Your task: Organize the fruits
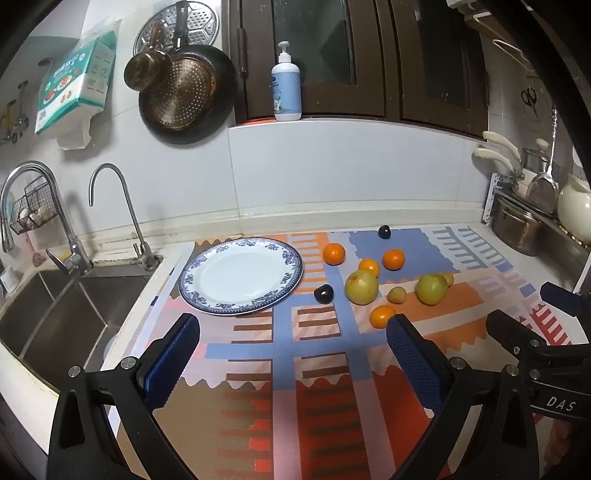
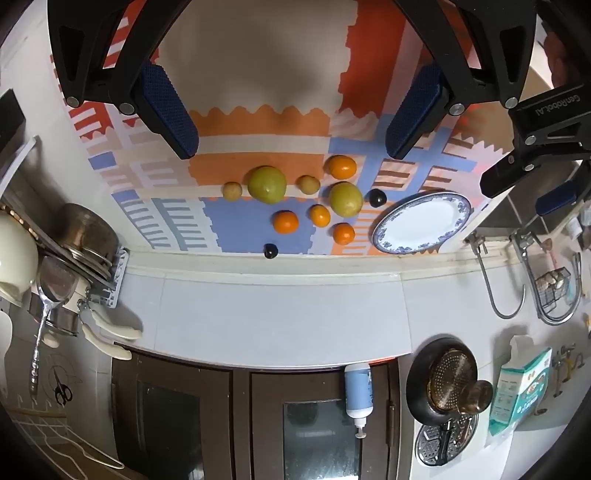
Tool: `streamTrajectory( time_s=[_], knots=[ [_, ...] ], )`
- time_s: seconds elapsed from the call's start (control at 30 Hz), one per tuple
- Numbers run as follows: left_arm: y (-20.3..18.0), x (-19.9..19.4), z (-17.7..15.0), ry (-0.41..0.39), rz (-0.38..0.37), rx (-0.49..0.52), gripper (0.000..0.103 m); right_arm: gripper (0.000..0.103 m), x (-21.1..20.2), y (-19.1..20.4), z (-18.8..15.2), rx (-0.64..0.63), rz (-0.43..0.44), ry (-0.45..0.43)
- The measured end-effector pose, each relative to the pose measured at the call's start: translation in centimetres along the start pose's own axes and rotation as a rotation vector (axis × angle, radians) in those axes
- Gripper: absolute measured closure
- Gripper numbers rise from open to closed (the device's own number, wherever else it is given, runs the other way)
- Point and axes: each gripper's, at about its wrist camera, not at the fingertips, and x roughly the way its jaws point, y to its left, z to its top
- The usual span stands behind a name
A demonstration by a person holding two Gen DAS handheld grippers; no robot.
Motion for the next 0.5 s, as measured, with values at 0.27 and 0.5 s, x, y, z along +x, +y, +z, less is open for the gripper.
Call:
streamTrajectory(
  time_s=[0.27, 0.5],
  knots=[
    [-0.51, -0.58, 0.03, -0.001, 0.017, -0.003, 0.0, 0.001, 0.12, 0.13, -0.04, -0.002, 0.002, 0.014],
    [0.19, -0.5, 0.2, 0.002, 0.009, -0.005, 0.0, 0.001, -0.2, 0.17, 0.05, 0.002, 0.003, 0.003]
  ],
)
